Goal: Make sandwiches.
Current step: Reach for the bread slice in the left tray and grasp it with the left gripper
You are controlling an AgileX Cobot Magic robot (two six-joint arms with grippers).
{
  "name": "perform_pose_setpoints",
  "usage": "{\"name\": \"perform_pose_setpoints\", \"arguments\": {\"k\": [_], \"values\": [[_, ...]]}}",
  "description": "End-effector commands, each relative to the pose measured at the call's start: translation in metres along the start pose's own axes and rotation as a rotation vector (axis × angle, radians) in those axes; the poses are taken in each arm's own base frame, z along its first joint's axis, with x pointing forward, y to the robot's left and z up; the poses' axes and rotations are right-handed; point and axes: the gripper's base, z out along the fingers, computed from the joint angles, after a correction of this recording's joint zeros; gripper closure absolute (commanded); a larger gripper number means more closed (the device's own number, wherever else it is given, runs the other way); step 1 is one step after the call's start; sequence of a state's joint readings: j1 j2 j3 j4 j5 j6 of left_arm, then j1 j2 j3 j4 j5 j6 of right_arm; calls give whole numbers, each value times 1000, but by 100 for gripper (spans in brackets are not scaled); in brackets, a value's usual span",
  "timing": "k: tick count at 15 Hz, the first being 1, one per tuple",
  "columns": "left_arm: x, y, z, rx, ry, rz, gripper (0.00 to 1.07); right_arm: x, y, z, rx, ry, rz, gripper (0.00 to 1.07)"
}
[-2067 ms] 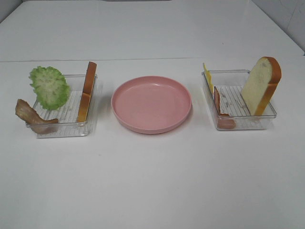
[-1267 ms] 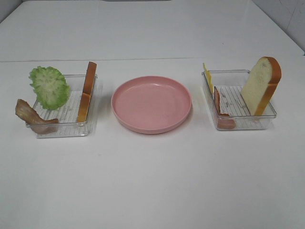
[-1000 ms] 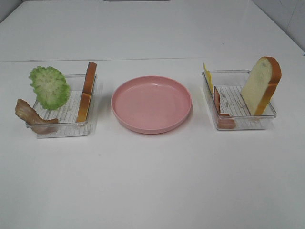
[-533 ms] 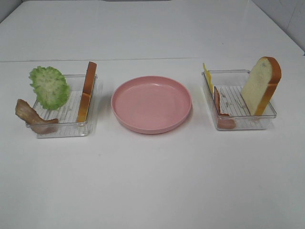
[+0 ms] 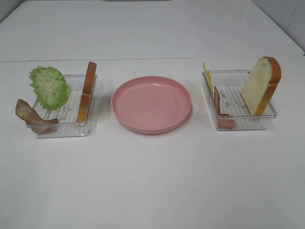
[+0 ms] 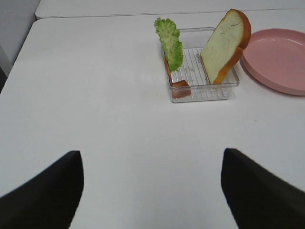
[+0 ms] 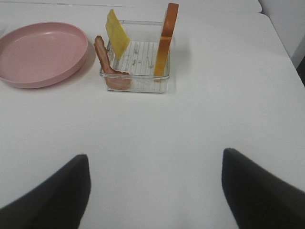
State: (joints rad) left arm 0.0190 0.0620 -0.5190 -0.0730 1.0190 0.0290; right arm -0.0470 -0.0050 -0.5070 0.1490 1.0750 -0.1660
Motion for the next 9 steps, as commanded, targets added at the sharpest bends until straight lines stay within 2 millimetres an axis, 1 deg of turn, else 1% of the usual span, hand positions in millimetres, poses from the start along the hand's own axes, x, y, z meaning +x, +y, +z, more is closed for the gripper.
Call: {"name": "perform_pose_setpoints", "arguments": {"k": [1, 3, 4, 5, 6, 8, 9], "values": [[-23, -1, 15, 20, 7, -29, 31, 1, 0, -2, 10, -24, -11, 35], [-36, -2, 35, 43, 78, -62, 31, 1, 0, -2, 10, -24, -11, 35], [-42, -2, 48, 47, 142, -71, 31, 1, 0, -2, 10, -24, -11, 35], [-47, -2, 61, 47, 210, -68, 31, 1, 0, -2, 10, -24, -11, 35], [-50, -1, 69, 46, 247, -62, 31, 1, 0, -2, 10, -24, -11, 35], [-64, 1, 98, 44, 369, -66, 31, 1, 0, -2, 10, -24, -11, 35], [-74, 2, 112, 44, 409, -71, 31, 1, 0, -2, 10, -24, -11, 35]]}}
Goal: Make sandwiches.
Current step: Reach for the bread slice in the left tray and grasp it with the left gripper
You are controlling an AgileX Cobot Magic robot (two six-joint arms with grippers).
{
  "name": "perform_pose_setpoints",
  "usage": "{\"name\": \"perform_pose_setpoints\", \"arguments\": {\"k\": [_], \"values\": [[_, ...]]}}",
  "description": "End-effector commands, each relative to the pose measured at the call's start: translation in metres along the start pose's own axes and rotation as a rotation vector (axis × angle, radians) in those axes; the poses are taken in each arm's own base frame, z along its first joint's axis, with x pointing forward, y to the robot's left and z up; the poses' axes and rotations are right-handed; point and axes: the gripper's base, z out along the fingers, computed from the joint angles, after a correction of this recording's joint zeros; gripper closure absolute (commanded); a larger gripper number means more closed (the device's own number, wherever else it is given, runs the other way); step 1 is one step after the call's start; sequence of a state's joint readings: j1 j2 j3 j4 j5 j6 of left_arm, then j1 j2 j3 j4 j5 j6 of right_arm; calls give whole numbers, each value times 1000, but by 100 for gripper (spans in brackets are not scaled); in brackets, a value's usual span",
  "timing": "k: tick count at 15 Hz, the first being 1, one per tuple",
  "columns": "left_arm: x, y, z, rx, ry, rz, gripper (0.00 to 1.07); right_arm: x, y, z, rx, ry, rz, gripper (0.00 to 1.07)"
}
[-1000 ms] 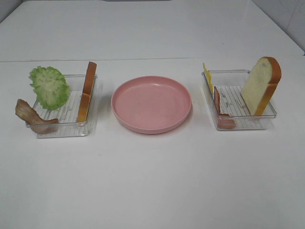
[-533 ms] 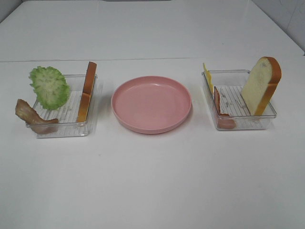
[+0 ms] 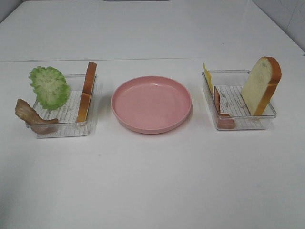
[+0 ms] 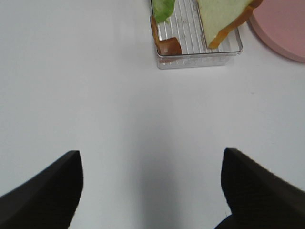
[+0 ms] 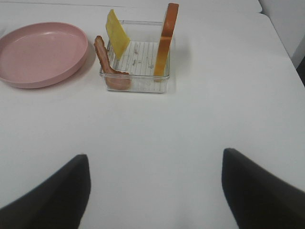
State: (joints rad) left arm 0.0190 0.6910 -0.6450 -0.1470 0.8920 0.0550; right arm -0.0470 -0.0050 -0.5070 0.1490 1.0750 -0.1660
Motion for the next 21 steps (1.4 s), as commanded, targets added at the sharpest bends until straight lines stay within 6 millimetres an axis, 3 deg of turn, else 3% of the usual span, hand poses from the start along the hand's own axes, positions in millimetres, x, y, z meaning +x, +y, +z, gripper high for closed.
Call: {"name": "perform_pose_setpoints", "arguments": {"k": [1, 3, 4, 9, 11, 12, 16, 20, 21], "values": [[-32, 1, 24, 4, 84, -20, 31, 1, 0, -2, 10, -24, -11, 35], [-63, 1, 42, 21, 142, -41, 31, 1, 0, -2, 10, -24, -11, 35], [-92, -2, 62, 63, 201, -82, 31, 1, 0, -2, 10, -24, -11, 35], [-140, -23, 102, 144, 315, -74, 31, 1, 0, -2, 10, -24, -11, 35], [-161, -44, 125, 165, 334, -43, 31, 1, 0, -2, 10, -24, -11, 35], [-176, -64, 150, 146, 381, -38, 31, 1, 0, -2, 10, -24, -11, 35], [-196, -96, 191, 84, 425, 53, 31, 1, 0, -2, 10, -24, -11, 35], [-201, -130, 225, 79, 464, 81, 31, 1, 0, -2, 10, -24, -11, 35], [-198, -142, 242, 15, 493, 100, 31, 1, 0, -2, 10, -24, -11, 35]]}}
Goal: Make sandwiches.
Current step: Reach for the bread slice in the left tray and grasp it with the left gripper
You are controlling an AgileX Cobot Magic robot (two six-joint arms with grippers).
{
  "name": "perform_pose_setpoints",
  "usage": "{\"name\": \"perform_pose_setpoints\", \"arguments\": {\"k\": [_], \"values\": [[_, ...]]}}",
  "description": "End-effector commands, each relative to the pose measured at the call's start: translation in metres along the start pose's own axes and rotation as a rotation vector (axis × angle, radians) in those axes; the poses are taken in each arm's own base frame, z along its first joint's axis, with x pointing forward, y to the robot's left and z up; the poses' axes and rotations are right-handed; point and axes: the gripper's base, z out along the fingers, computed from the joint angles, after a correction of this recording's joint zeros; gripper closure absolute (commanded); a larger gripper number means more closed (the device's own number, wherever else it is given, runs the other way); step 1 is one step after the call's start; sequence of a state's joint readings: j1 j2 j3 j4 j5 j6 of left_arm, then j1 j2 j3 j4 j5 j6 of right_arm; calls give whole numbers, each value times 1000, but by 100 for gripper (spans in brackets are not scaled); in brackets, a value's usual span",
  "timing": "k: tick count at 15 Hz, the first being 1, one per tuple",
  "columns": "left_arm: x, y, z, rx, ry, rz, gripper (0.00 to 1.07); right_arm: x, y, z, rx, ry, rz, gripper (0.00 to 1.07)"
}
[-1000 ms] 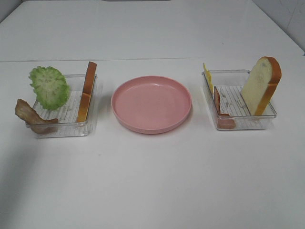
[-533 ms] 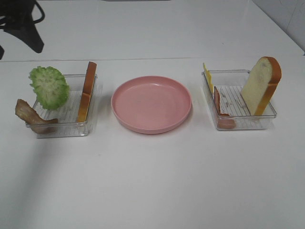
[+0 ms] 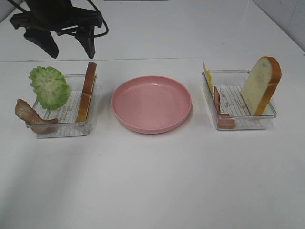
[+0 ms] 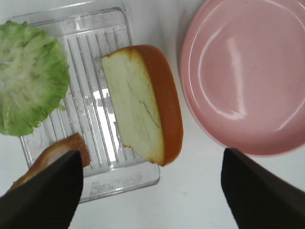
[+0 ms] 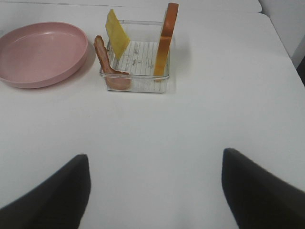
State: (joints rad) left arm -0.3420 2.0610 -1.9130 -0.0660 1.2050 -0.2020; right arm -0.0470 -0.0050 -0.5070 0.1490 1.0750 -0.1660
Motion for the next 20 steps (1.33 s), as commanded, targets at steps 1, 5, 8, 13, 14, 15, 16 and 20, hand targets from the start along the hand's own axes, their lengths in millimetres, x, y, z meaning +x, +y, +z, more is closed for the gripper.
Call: {"name": "perform_pose_setpoints", "arguments": {"k": [1, 5, 8, 13, 14, 15, 16, 20], "values": [[-3, -11, 20, -78, 59, -4, 31, 1, 0, -2, 10, -24, -11, 35], [-4, -17, 47, -104, 102, -7, 31, 1, 0, -2, 10, -24, -11, 35], [-6, -15, 67, -123, 101, 1, 31, 1, 0, -2, 10, -24, -11, 35], [-5, -10, 85, -151, 127, 7, 36, 1, 0, -2, 10, -24, -11, 35], [-5, -10, 88, -152, 130, 8, 41, 1, 0, -2, 10, -24, -11, 35], [-5, -10, 90, -154, 135, 8, 47, 1, 0, -2, 10, -24, -11, 35], [-5, -10, 91, -154, 137, 8, 55, 1, 0, -2, 10, -24, -11, 35], [-5, -10, 91, -154, 137, 8, 99, 1, 0, -2, 10, -24, -11, 35]]}}
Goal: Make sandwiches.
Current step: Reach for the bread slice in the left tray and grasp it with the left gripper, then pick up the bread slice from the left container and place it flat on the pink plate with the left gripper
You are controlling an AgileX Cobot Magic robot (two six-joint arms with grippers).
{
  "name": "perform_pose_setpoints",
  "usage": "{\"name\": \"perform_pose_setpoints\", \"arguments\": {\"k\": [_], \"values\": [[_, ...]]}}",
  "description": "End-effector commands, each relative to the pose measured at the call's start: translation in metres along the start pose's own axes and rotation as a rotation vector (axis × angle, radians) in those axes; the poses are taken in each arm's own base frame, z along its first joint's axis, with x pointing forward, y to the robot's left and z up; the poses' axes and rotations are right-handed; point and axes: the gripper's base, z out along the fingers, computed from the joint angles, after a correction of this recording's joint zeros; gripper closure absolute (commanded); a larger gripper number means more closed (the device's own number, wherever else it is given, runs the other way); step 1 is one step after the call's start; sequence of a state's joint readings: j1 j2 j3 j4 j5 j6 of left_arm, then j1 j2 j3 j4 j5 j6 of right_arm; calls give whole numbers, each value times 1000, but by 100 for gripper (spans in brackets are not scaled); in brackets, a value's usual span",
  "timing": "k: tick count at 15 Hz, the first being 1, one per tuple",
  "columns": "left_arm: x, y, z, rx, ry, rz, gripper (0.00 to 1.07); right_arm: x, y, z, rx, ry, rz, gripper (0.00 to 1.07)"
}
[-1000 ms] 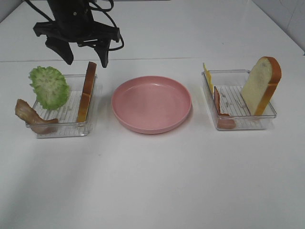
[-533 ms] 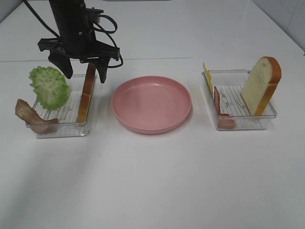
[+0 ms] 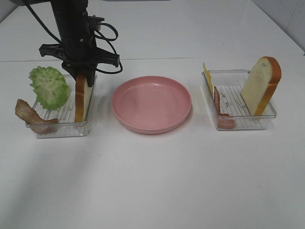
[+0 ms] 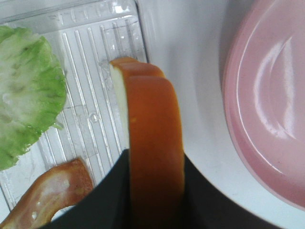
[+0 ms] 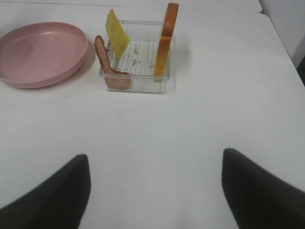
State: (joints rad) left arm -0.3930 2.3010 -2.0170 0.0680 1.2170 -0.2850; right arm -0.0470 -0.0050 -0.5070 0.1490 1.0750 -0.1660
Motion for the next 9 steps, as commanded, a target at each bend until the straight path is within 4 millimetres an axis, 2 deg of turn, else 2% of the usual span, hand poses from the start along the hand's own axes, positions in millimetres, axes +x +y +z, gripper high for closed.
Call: {"name": "perform_pose_setpoints", "arguments": {"k": [1, 4, 7, 9], "values": [[2, -1, -2, -7, 19, -6, 107, 1, 0, -2, 10, -24, -11, 35], [2, 0, -22, -1, 11, 20, 107, 1, 0, -2, 10, -24, -11, 35], [5, 0, -68, 70, -72, 3, 107, 1, 0, -2, 10, -24, -11, 35], [11, -1, -102, 134, -131, 54, 107, 1, 0, -2, 10, -24, -11, 35]]}}
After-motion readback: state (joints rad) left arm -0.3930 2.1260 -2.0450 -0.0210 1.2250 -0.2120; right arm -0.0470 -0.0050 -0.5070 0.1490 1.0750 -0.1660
